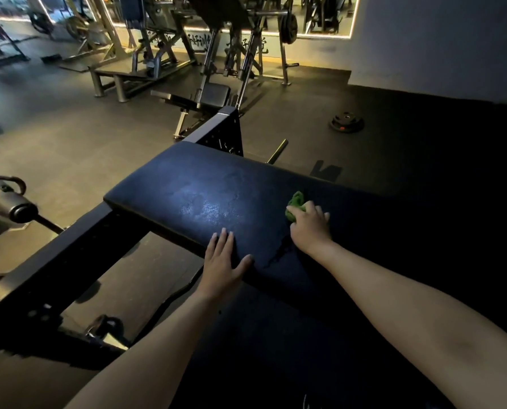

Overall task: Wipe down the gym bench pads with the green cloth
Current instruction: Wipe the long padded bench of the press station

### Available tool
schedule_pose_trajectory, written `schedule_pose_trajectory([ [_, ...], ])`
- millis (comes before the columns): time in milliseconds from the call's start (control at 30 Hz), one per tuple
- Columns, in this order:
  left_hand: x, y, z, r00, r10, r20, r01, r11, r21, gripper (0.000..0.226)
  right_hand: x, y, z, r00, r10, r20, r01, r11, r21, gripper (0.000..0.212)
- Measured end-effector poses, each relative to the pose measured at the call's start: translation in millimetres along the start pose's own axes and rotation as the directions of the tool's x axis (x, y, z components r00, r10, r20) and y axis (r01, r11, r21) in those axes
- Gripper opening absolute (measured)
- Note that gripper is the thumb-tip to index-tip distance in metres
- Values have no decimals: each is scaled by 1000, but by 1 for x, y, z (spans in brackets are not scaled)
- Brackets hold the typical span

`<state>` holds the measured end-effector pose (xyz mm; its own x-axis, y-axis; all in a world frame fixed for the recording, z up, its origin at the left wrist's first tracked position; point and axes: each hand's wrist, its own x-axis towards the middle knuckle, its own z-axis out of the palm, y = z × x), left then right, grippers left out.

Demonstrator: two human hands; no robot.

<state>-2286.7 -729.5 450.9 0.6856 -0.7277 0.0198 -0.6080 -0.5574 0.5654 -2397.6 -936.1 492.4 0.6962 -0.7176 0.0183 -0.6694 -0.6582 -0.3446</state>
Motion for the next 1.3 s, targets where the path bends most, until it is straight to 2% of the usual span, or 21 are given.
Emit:
schedule_pose_trajectory([
  [167, 0, -2, -2, 998, 30, 59, -31, 999, 27, 111, -36, -36, 21, 996, -77, -52, 82, 990, 116, 39],
  [233, 0, -5, -3, 997, 49, 54, -51, 998, 46, 112, -52, -49, 26, 990, -128, -58, 137, 974, 181, 35],
  [333, 0, -9, -3, 995, 77, 62, -81, 995, 61, 110, -76, -60, 30, 954, -297, -40, 298, 922, 249, 30],
  [400, 0, -12, -4, 993, 95, 73, -101, 992, 78, 109, -81, -58, 24, 931, -365, -2, 351, 895, 276, 32],
  [467, -2, -14, -5, 993, 101, 65, -106, 992, 73, 109, -68, -50, 18, 941, -334, -55, 337, 905, 259, 38],
  [533, -4, -15, -5, 994, 97, 57, -100, 993, 57, 110, -47, -41, 12, 969, -185, -164, 218, 951, 218, 51],
  [600, -6, -12, -4, 995, 85, 48, -88, 994, 61, 109, -32, -31, 5, 990, -3, -139, 29, 982, 184, 60],
  [667, -5, -9, -4, 996, 77, 47, -80, 995, 65, 109, -30, -30, 4, 995, 77, -69, -65, 984, 168, 56],
  [767, -5, -6, -1, 998, 57, 37, -60, 996, 65, 108, -50, -50, 14, 995, 35, -95, -16, 982, 189, 43],
  [933, -6, -8, 3, 997, 72, 32, -74, 996, 59, 106, -96, -75, 26, 975, -210, -78, 222, 945, 239, 29],
  [1000, -7, -10, 1, 996, 83, 39, -85, 995, 57, 105, -96, -73, 22, 968, -246, -46, 250, 935, 252, 27],
  [1067, -6, -10, 0, 996, 90, 29, -91, 994, 54, 106, -81, -64, 15, 976, -184, -117, 208, 944, 256, 32],
  [1133, -6, -10, 0, 996, 89, 27, -90, 994, 54, 106, -61, -48, 8, 976, -51, -210, 102, 965, 240, 44],
  [1233, -7, -10, -2, 996, 85, 36, -86, 995, 45, 106, -45, -31, 4, 989, 88, -121, -67, 983, 172, 53],
  [1300, -7, -10, -1, 996, 87, 34, -88, 995, 42, 107, -49, -36, 10, 994, 79, -74, -65, 982, 178, 52],
])
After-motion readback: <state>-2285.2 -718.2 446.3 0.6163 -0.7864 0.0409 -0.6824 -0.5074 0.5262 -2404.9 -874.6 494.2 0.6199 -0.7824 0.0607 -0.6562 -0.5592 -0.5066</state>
